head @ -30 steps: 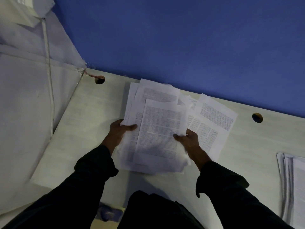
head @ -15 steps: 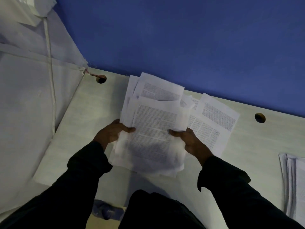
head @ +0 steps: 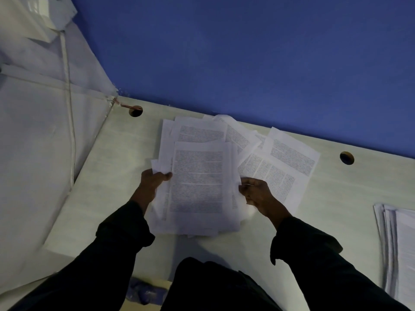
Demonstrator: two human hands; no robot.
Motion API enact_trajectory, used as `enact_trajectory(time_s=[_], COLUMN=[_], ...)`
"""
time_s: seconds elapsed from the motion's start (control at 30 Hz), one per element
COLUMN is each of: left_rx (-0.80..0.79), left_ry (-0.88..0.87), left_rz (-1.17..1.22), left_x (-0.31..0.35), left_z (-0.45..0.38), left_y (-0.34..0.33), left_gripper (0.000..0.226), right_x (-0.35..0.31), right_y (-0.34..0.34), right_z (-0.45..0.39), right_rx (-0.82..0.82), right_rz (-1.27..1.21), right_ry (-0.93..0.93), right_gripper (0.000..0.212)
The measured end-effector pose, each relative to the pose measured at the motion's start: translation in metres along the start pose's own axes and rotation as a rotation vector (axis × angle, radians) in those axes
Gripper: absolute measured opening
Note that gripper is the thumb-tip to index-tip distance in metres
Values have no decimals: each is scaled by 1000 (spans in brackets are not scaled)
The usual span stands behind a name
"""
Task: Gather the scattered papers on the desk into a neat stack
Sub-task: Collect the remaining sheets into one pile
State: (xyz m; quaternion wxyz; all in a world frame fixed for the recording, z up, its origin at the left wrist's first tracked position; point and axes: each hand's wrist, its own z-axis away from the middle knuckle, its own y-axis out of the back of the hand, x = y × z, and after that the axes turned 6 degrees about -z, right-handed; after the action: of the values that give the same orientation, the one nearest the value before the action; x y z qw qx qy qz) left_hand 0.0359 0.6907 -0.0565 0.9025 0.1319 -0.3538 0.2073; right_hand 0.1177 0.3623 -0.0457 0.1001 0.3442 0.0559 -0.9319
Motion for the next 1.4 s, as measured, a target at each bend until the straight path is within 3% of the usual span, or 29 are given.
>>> enact_trajectory(time_s=[0.17, 0.27, 0.4, 0.47, 0.63, 0.8, 0.97, 1.1, 1.2, 1.3, 1.4], left_rx=[-136, -129, -39, -45, -235, -354, -435, -450, -429, -408, -415], left_ry=[-51, -22, -24, -27, 83, 137, 176, 209, 211, 238, 251], left_rz=[-119, -211, -149, -116, -59, -80, -78, -59, -44, -21, -1], left_x=[9, 2, -12, -17, -20, -24, -26, -31, -33, -34, -35], left_z=[6, 2, 3, 5, 10, 15, 22, 23, 23, 25, 27], left_y=[-12, -11, -8, -8, -8, -14, -24, -32, -39, -43, -48], left_gripper=[59, 63, 60, 57, 60, 57, 58, 57, 53, 48, 39], right_x=[-11, -13, -3, 2, -2, 0, 5, 6, 15, 32, 52], right_y=[-10, -5, 7, 12, 12, 19, 18, 13, 7, 8, 5], right_z=[10, 16, 12, 9, 20, 8, 14, 15, 20, 24, 24], right_rx=[-24, -73, 172, 273, 14, 311, 285, 467, 473, 563, 451], right_rz=[96, 125, 110, 176, 141, -88, -196, -306, -294, -445, -446], right_ry=[73, 94, 145, 164, 228, 301, 253, 328, 286, 207, 58], right_gripper=[17, 16, 5, 13, 13, 14, 12, 12, 13, 12, 15])
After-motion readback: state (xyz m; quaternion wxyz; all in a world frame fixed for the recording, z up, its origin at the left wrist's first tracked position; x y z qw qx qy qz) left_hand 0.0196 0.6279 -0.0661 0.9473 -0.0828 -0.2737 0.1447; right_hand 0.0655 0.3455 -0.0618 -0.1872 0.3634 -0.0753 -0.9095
